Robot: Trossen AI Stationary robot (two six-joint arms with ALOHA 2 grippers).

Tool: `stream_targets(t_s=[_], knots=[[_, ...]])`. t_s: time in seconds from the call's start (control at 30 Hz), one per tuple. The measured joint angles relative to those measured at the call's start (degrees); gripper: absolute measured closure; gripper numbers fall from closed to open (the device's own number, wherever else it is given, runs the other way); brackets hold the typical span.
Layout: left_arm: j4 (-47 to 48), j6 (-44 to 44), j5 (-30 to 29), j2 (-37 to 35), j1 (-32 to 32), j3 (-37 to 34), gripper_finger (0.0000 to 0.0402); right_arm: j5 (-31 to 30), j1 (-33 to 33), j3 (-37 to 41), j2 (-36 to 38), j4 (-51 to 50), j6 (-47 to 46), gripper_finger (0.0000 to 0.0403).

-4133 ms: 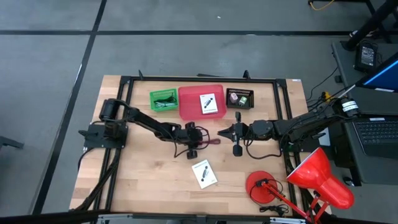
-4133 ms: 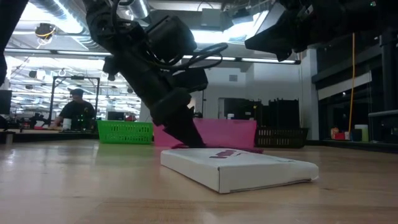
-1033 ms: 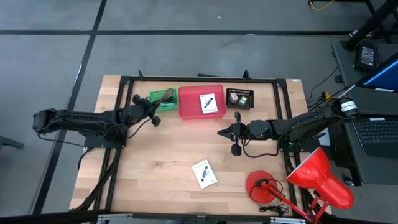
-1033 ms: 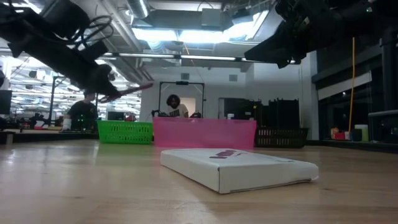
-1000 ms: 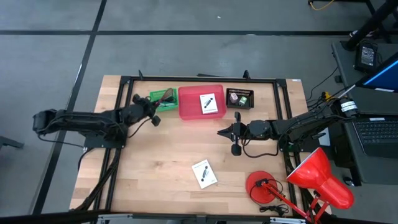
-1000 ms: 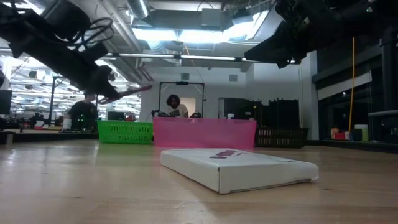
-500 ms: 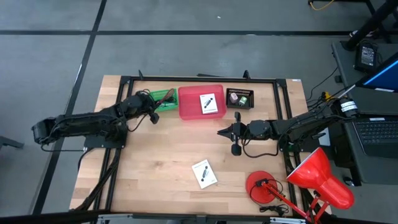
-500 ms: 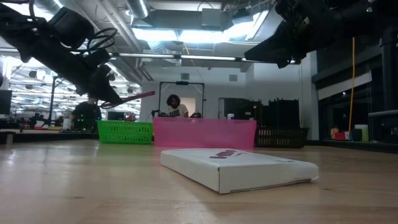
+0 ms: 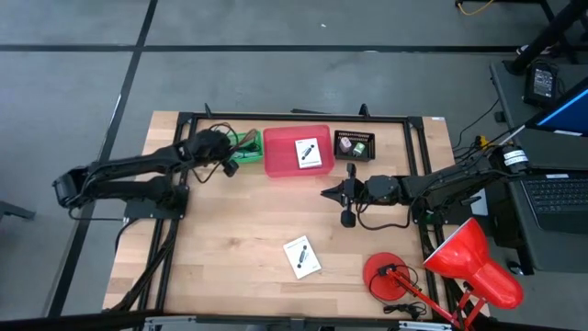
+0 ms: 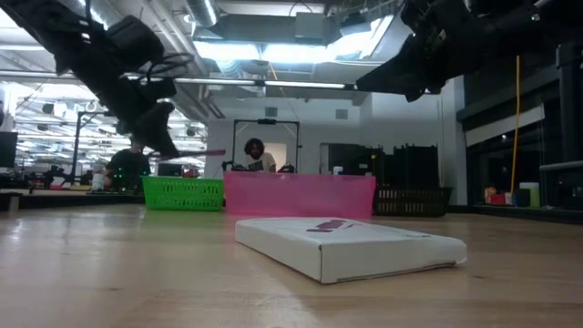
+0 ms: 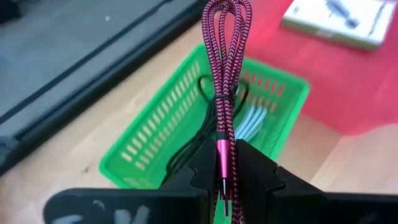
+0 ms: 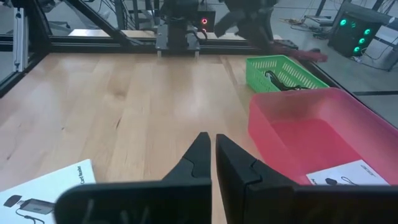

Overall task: Pick and place items into bin
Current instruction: Put the pink charger cable into the green bin

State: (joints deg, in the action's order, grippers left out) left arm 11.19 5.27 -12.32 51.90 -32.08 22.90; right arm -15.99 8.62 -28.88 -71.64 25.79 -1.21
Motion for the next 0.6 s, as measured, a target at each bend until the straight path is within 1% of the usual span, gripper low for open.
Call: stream_targets(t_s=[0.3,0.6], knots=[[-1.79,0.56,-0.20,8.08,-1.65,0.00,0.0368,0.00,0.00,0.00,0.00,-0.52,-0.02,0.0396],[-5.53,-0.52,-0.08,11.34,-1.88,0.00,0.0363,0.00,0.00,0.00,0.00,-0.49,-0.02,0.0396]])
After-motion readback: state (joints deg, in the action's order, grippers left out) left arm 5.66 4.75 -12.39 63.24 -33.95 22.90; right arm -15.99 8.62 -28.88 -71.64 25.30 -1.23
